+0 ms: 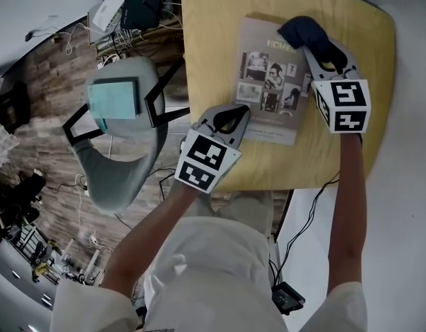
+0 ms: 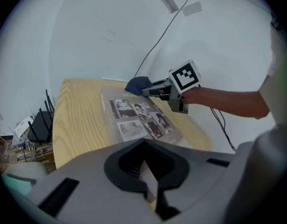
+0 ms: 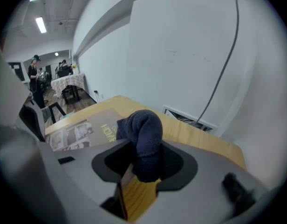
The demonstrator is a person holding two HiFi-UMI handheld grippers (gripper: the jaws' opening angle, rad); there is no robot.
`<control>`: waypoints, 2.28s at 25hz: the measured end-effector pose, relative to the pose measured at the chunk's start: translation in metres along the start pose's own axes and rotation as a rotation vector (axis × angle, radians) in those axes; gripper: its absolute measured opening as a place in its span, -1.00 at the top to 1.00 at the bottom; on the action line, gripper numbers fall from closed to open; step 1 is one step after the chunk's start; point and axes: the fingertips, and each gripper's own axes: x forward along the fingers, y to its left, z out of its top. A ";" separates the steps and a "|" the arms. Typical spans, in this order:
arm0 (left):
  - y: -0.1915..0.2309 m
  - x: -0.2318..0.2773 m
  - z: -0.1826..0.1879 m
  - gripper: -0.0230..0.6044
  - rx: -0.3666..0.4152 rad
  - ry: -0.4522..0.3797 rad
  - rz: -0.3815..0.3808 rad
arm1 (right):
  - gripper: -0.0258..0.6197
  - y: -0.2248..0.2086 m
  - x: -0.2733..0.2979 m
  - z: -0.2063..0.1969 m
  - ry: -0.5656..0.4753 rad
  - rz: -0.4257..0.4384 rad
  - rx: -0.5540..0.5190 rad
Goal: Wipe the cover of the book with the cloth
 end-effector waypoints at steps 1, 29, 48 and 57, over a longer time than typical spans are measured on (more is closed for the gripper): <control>0.001 0.000 0.000 0.90 -0.009 0.004 0.001 | 0.41 0.000 0.000 -0.001 -0.001 -0.001 0.025; 0.002 0.002 0.000 0.90 -0.008 0.000 0.070 | 0.43 0.076 -0.053 -0.048 0.025 0.085 0.084; 0.003 0.002 -0.002 0.90 -0.018 -0.008 0.077 | 0.44 0.150 -0.107 -0.092 0.095 0.152 0.084; 0.002 0.000 -0.001 0.90 -0.019 0.000 0.078 | 0.43 0.184 -0.132 -0.106 0.139 0.249 0.088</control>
